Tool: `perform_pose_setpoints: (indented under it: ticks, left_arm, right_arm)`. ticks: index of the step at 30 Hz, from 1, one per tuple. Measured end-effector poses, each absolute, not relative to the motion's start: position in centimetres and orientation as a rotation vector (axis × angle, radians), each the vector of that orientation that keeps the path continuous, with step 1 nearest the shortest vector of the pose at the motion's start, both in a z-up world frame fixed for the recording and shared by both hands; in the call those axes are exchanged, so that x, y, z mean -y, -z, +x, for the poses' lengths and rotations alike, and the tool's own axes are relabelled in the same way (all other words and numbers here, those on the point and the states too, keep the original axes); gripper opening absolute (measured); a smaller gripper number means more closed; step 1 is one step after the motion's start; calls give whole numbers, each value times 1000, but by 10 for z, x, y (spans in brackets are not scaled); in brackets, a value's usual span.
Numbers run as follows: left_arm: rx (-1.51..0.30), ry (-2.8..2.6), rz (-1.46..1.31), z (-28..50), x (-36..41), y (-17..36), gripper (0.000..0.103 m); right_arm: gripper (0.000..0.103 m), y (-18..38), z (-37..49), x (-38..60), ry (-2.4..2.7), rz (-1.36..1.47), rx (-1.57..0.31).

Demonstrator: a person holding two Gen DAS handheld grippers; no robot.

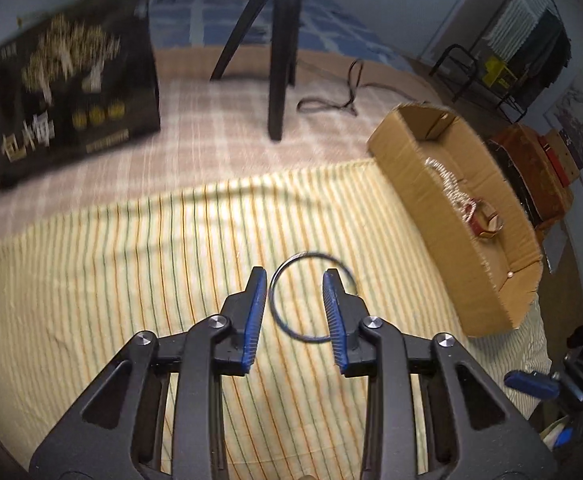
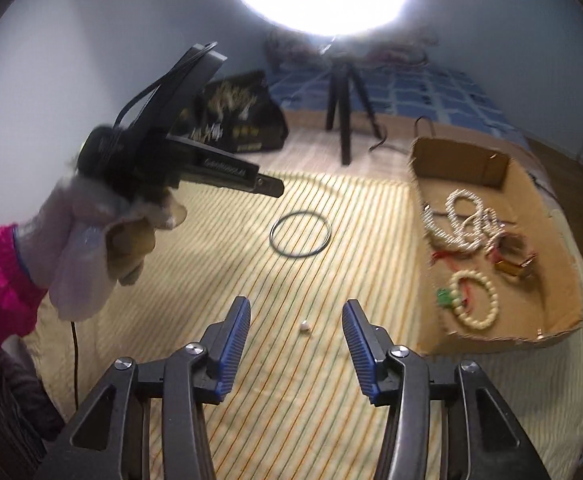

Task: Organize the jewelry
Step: 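Move left tool to the black bangle while right tool approaches the pearl stud earring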

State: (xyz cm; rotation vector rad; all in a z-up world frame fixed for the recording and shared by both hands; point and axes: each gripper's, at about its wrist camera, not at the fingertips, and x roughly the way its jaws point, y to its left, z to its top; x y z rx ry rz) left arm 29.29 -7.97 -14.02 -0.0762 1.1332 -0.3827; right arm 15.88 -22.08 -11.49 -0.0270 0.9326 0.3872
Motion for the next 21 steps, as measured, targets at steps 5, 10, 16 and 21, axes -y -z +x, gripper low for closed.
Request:
perform_pose_setpoints:
  ticks: [5, 10, 16, 21]
  left_arm:
    - [-1177, 363, -66, 297, 79, 160, 24]
    - [-1187, 347, -64, 304, 80, 169, 24]
    - [-1193, 343, -61, 308, 82, 180, 24]
    - [-1180, 342, -40, 309, 85, 184, 21]
  right_arm:
    - [45, 129, 160, 215, -400, -57, -960]
    - [41, 142, 163, 211, -414, -76, -980]
    - [39, 160, 165, 208, -422, -97, -1010]
    - [38, 169, 167, 205, -420, -110, -1020]
